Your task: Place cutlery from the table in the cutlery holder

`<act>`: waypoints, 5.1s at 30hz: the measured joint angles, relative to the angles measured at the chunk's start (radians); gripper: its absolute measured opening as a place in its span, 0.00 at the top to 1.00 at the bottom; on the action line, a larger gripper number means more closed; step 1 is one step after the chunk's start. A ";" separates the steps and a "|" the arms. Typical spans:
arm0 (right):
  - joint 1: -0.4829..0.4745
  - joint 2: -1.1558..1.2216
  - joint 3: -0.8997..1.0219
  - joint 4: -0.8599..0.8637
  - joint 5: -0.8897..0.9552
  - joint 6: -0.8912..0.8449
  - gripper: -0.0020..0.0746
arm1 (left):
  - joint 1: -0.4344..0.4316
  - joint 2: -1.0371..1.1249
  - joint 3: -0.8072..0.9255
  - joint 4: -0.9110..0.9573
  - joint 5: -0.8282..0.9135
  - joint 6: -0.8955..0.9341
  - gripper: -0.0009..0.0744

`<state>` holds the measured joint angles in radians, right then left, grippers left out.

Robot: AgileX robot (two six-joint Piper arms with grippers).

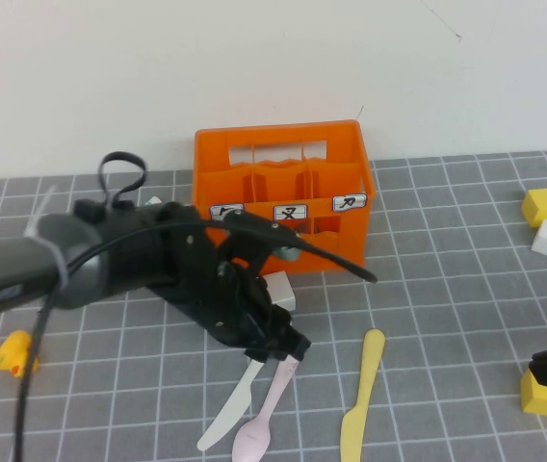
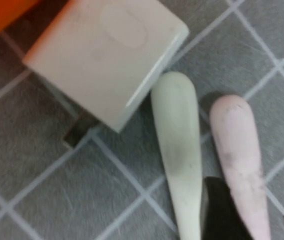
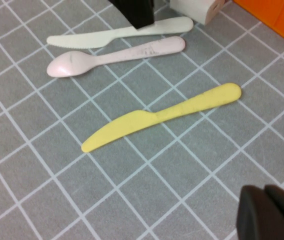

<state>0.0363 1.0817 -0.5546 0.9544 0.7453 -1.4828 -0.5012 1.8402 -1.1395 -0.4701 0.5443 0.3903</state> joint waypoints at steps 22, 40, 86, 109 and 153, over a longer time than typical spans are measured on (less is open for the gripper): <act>0.000 0.000 0.000 0.004 0.011 0.000 0.98 | -0.076 0.132 -0.118 0.387 0.034 -0.250 0.56; 0.000 0.000 0.000 0.006 0.012 0.000 0.98 | -0.117 0.165 -0.138 0.470 0.060 -0.402 0.79; 0.000 0.000 0.000 0.006 0.012 -0.002 0.98 | -0.123 -0.412 -0.117 0.576 -0.616 -0.428 0.79; 0.000 0.000 0.000 0.006 0.012 -0.002 0.98 | -0.123 -0.314 -0.056 0.553 0.069 -0.428 0.79; 0.000 -0.385 0.000 -0.137 -0.010 -0.039 0.98 | -0.123 -1.091 0.154 1.038 -0.111 -0.789 0.99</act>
<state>0.0363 0.6969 -0.5546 0.8171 0.7356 -1.5217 -0.6243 0.7493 -0.9854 0.5677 0.4335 -0.3988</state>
